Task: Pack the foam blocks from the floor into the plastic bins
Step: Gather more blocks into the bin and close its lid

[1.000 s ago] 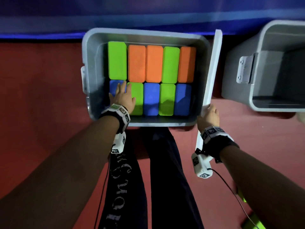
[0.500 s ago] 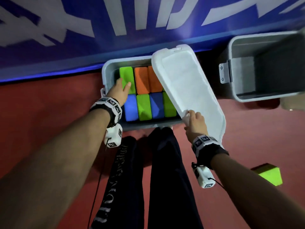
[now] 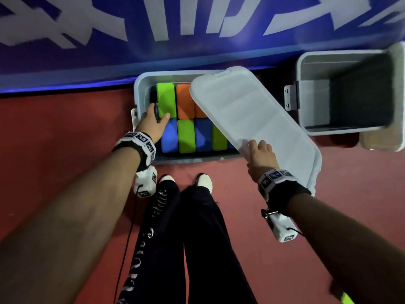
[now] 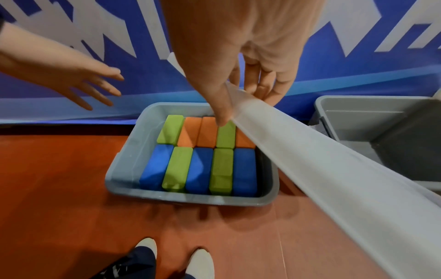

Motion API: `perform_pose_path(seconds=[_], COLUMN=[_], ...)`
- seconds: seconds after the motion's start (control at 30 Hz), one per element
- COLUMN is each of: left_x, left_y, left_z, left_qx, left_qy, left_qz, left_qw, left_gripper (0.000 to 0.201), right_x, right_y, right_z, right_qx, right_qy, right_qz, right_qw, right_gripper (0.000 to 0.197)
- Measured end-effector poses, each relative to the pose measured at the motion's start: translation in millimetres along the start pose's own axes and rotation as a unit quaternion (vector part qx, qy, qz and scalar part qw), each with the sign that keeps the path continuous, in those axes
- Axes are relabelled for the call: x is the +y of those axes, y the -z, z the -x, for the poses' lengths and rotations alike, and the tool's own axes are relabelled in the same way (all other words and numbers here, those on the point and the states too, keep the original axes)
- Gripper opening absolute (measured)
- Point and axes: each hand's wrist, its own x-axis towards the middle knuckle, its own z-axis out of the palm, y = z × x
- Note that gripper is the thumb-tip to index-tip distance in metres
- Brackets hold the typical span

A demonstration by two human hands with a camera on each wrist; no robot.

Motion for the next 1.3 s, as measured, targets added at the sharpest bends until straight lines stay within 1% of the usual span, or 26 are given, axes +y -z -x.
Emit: perform_pose_path(seconds=[0.07, 0.13, 0.2, 0.3, 0.37, 0.43, 0.5, 0.6, 0.67, 0.7, 0.77, 0.8, 0.83, 0.87, 0.9, 0.97, 1.03, 1.07, 1.1, 1.13, 1.23, 1.3], left_x=[15, 24, 33, 46, 50, 49, 43, 20, 0, -9, -22, -27, -35, -43, -48, -56, -61, -63, -65, -66, -72, -79], left_y=[-5, -8, -8, -1, 9, 20, 28, 32, 29, 27, 24, 22, 19, 15, 11, 1, -9, -15, -21, -26, -38, -45], left_z=[11, 14, 18, 25, 27, 26, 24, 19, 17, 17, 16, 14, 11, 6, 4, -2, -6, -8, -10, -11, -18, -23], left_qx=[-0.011, -0.025, -0.027, 0.0, 0.032, 0.056, 0.063, 0.037, 0.02, 0.012, 0.008, 0.008, 0.007, 0.002, -0.004, -0.014, -0.011, -0.009, -0.007, -0.004, 0.03, 0.055], left_qy=[-0.009, -0.02, -0.024, -0.018, -0.009, 0.014, 0.026, 0.064, 0.089, 0.097, 0.117, 0.119, 0.119, 0.12, 0.113, 0.093, 0.071, 0.065, 0.058, 0.047, 0.002, -0.018], left_qz=[-0.005, -0.007, -0.006, 0.028, 0.059, 0.077, 0.082, 0.054, 0.026, 0.016, 0.002, -0.006, -0.012, -0.016, -0.017, -0.016, -0.034, -0.051, -0.07, -0.087, -0.128, -0.142], left_qw=[1.0, 0.999, 0.999, 0.999, 0.998, 0.995, 0.994, 0.996, 0.996, 0.995, 0.993, 0.993, 0.993, 0.993, 0.993, 0.995, 0.997, 0.997, 0.996, 0.995, 0.991, 0.988], left_gripper=[0.064, 0.065, 0.067, 0.068, 0.066, 0.061, 0.056, 0.062, 0.059, 0.059, 0.065, 0.068, 0.07, 0.071, 0.07, 0.066, 0.062, 0.061, 0.061, 0.061, 0.058, 0.056], right_x=[7, 8, 7, 8, 9, 7, 4, -5, -14, -18, -26, -30, -36, -42, -47, -59, -63, -63, -62, -62, -59, -54], right_y=[16, 26, 30, 30, 31, 32, 31, 26, 17, 14, 5, 2, 0, -5, -11, -17, -22, -24, -27, -29, -45, -54], right_z=[3, 5, 11, 27, 35, 39, 39, 30, 22, 18, 6, 1, -5, -13, -21, -34, -43, -47, -50, -52, -66, -80], right_qx=[0.018, 0.029, 0.023, 0.014, 0.005, -0.009, -0.019, -0.025, -0.004, 0.004, 0.025, 0.044, 0.049, 0.049, 0.043, -0.002, -0.008, -0.042, -0.064, -0.069, -0.054, -0.043], right_qy=[-0.004, 0.002, 0.017, 0.049, 0.081, 0.114, 0.149, 0.218, 0.278, 0.303, 0.341, 0.352, 0.359, 0.366, 0.367, 0.347, 0.324, 0.303, 0.281, 0.265, 0.239, 0.221], right_qz=[-0.011, -0.006, 0.014, 0.029, 0.042, 0.063, 0.094, 0.142, 0.132, 0.133, 0.154, 0.163, 0.161, 0.148, 0.128, 0.099, 0.119, 0.136, 0.139, 0.138, 0.147, 0.144], right_qw=[1.0, 1.0, 0.999, 0.998, 0.996, 0.991, 0.984, 0.965, 0.951, 0.944, 0.927, 0.921, 0.918, 0.917, 0.92, 0.933, 0.938, 0.942, 0.947, 0.952, 0.958, 0.964], right_gripper=[0.052, 0.049, 0.05, 0.054, 0.056, 0.056, 0.059, 0.07, 0.078, 0.078, 0.068, 0.061, 0.053, 0.054, 0.06, 0.077, 0.095, 0.098, 0.095, 0.091, 0.077, 0.073])
